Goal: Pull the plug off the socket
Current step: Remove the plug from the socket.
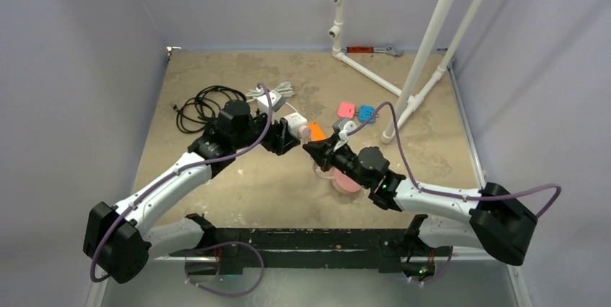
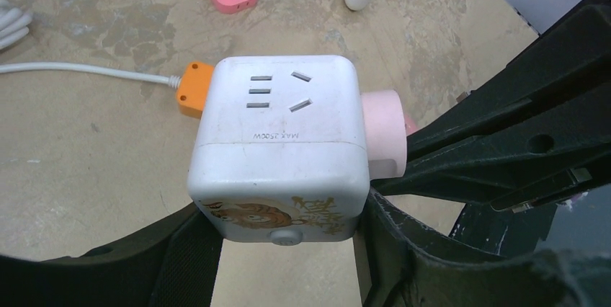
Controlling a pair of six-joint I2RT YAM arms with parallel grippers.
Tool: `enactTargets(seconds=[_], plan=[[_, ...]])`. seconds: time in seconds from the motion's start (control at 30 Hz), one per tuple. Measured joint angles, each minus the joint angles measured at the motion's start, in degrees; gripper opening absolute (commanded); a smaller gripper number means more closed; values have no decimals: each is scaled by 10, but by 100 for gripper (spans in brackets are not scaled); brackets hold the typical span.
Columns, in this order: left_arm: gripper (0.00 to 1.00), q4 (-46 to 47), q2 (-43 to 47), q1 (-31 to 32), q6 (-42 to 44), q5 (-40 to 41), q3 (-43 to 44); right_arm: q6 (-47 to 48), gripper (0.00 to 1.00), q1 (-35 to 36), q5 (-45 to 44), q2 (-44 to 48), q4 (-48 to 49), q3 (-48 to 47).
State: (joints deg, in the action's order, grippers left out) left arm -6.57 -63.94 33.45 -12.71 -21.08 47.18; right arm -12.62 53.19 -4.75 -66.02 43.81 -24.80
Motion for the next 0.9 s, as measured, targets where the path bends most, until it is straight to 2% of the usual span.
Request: enactTargets(seconds=[0.23,0.47,0.67,0.9], plan=[[0,27,-13,-26,14,-57,-18,-4,0,0,0,-55,6,-23],[0,37,-41,-20,34,-51,-18,-4,0,0,-17,-95,4,-37],[0,30,-57,1,48,-12,-16,-3,0,0,-26,-93,-27,-37],[0,8,-47,45,43,88,8,-1,0,0,-37,-22,-34,-2]])
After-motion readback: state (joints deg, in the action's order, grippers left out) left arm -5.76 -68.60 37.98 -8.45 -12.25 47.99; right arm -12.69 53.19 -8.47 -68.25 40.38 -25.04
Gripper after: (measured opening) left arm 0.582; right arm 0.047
